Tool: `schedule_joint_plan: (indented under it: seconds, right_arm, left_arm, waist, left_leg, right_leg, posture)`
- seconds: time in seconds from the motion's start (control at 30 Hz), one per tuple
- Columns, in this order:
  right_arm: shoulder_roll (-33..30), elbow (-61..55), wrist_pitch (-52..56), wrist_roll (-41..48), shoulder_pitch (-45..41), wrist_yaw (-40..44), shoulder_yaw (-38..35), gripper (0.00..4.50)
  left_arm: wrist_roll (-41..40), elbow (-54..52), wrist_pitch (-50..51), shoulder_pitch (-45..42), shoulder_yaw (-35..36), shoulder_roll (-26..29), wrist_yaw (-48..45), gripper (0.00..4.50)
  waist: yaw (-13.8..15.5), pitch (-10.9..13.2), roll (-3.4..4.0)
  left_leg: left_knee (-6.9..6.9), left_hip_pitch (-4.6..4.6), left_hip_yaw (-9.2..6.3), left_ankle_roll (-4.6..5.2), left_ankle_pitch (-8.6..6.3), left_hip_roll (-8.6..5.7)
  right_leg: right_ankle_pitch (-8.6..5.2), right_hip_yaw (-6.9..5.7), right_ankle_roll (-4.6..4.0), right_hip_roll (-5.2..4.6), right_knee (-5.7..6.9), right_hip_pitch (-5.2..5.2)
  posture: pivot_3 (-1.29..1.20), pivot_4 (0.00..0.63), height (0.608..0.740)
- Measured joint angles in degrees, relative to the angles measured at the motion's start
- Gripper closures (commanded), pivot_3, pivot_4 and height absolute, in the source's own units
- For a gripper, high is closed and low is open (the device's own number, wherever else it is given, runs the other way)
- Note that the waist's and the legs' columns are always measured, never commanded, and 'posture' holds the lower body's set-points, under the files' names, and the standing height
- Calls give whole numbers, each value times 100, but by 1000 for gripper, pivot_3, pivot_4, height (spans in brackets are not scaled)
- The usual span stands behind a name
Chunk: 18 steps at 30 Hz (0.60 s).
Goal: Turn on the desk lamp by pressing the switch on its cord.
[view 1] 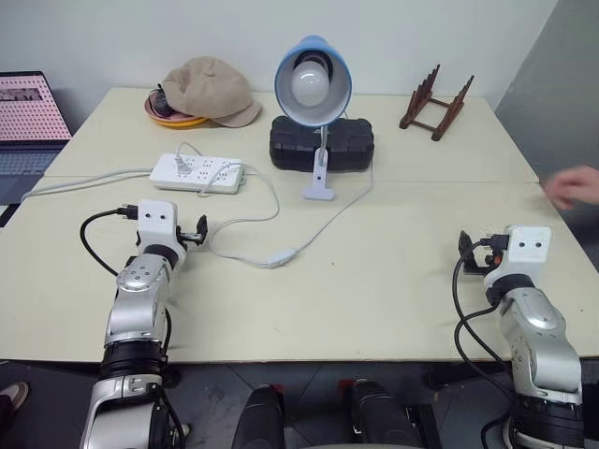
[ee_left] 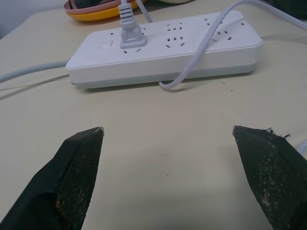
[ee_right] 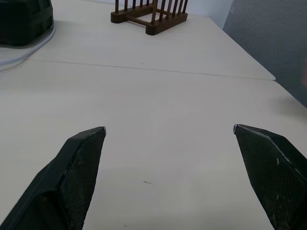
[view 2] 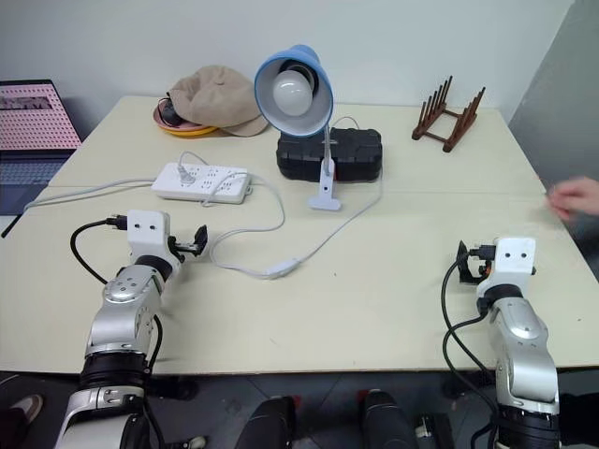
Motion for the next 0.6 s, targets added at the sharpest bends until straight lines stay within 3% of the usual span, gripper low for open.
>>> schedule_joint_plan:
  seconds: [0.2,0.43,0.6]
  right_arm:
    - [-18,-1,2,17,-1,65,14,35]
    - [-945,-660,617,1126,-110,1931,567,35]
    - [-1798,-1407,1156,1882,-32,3429,1469,35]
  left_arm:
    - [-69,-156,203,74,-33,112,-324,0]
    - [-716,-1493,650,213,-717,1756,-3231,0]
    - [-914,-1959,931,-92,-1662,2458,-5017,0]
  waist:
    - [-2,0,0]
    - [-48,1,2]
    - [-28,2,2]
  left_leg:
    - [-1,-1,0,0,0,1]
    - [-11,3,1,0,-1,3]
    - [-12,-2,0,1,-1,3]
  right_leg:
    - [0,0,0,0,-1,-1]
    - [-22,0,-37,0,-3,-1]
    - [-26,-3,-39,-2,-14,-1]
  posture:
    - [0,150,740]
    - [0,150,740]
    - [0,150,740]
